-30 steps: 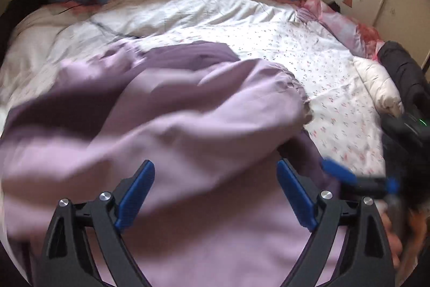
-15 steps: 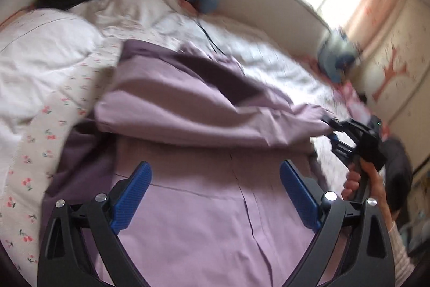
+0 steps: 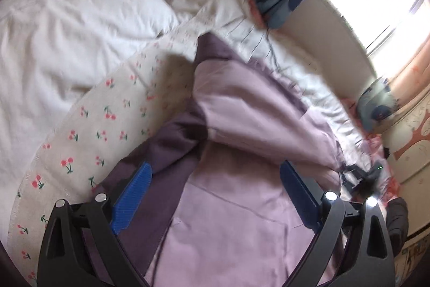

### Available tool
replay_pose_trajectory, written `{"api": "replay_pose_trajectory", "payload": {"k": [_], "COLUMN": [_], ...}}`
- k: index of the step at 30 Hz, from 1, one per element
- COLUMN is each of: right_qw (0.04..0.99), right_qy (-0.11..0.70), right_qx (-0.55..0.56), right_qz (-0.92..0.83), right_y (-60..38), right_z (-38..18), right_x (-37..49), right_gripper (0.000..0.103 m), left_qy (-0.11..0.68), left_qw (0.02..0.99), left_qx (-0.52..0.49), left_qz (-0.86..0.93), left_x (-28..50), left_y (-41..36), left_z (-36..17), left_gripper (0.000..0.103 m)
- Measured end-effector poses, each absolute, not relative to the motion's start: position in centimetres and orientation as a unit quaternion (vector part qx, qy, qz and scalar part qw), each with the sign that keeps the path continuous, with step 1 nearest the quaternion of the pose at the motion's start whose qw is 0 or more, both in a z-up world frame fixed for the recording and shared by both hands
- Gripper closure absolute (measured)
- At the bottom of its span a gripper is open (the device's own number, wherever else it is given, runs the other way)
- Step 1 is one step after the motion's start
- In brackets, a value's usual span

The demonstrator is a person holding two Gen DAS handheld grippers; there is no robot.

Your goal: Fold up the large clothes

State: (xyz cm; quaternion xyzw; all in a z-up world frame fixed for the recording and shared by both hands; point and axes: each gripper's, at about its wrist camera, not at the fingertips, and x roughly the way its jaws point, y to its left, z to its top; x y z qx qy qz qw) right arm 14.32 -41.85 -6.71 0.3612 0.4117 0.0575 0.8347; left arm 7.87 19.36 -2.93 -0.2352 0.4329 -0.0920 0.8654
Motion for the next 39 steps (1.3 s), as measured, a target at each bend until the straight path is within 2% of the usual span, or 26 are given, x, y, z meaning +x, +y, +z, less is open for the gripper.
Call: {"api": "replay_pose_trajectory", "payload": {"k": [2,4,5,7,8,12,16,20,24,29,30,31,32,33,34,35,36,37,39], "right_qw": [0.816,0.827,0.834,0.847,0.849,0.825,0.771,0.731,0.683,0.654,0.657,0.661,0.669,0.679,0.693,0.703,0.716,0.728,0.748], "right_qy": [0.390,0.394,0.393,0.399,0.412,0.494,0.548,0.578,0.603,0.642,0.639,0.633,0.619,0.608,0.592,0.571,0.541,0.512,0.459], "right_qx": [0.417,0.392,0.377,0.336,0.314,0.246,0.280,0.305,0.328,0.283,0.285,0.293,0.303,0.304,0.306,0.320,0.337,0.350,0.374], "right_qz": [0.086,0.086,0.089,0.102,0.107,0.124,0.165,0.198,0.252,0.284,0.280,0.278,0.278,0.278,0.275,0.278,0.286,0.292,0.301], "right_y": [-43.5,-43.8,-44.0,-44.3,-44.3,-45.7,-47.4,-45.9,-43.2,-39.1,-38.8,-38.7,-38.5,-38.1,-37.8,-37.6,-37.4,-37.1,-36.9], "right_z": [-7.4,-5.1,-3.9,-1.3,-0.6,-0.9,-3.9,-5.8,-6.7,-7.0,-7.0,-7.1,-7.0,-6.8,-6.4,-5.8,-4.9,-4.0,-1.7], "right_x": [12.8,10.7,9.4,5.4,3.3,-6.4,-13.5,-17.4,-18.9,-19.9,-20.0,-19.9,-19.9,-20.1,-20.4,-20.3,-20.5,-20.4,-20.0], "right_gripper": [0.067,0.043,0.038,0.020,0.017,0.013,0.013,0.013,0.013,0.012,0.013,0.021,0.031,0.059,0.074,0.076,0.079,0.081,0.082], "left_qy": [0.445,0.443,0.440,0.437,0.439,0.451,0.522,0.577,0.599,0.644,0.651,0.649,0.645,0.639,0.635,0.629,0.617,0.602,0.568], "left_qw": [0.867,0.871,0.875,0.880,0.882,0.884,0.847,0.808,0.778,0.718,0.714,0.716,0.718,0.724,0.728,0.733,0.736,0.743,0.753], "left_qx": [-0.211,-0.196,-0.187,-0.165,-0.145,-0.064,-0.033,-0.044,-0.104,-0.153,-0.152,-0.158,-0.167,-0.172,-0.177,-0.185,-0.203,-0.220,-0.257], "left_qz": [-0.078,-0.078,-0.080,-0.088,-0.094,-0.101,-0.097,-0.112,-0.159,-0.215,-0.209,-0.201,-0.200,-0.196,-0.187,-0.183,-0.189,-0.193,-0.211], "left_x": [8.1,8.1,8.1,7.7,7.0,2.3,-2.8,-6.7,-9.6,-12.6,-12.8,-12.9,-13.0,-13.3,-13.6,-13.9,-14.1,-14.3,-14.3], "left_y": [19.2,19.3,19.6,20.1,20.6,23.0,26.2,27.8,28.2,27.0,26.8,26.7,26.7,26.6,26.6,26.6,26.9,27.2,27.9], "left_z": [-3.2,-2.9,-2.6,-1.6,-0.9,0.1,-2.9,-6.2,-8.0,-10.8,-10.9,-10.7,-10.5,-10.2,-9.9,-9.4,-8.6,-7.3,-4.5], "left_gripper": [0.011,0.011,0.011,0.011,0.011,0.011,0.011,0.011,0.011,0.011,0.011,0.011,0.018,0.029,0.054,0.073,0.080,0.085,0.088]}}
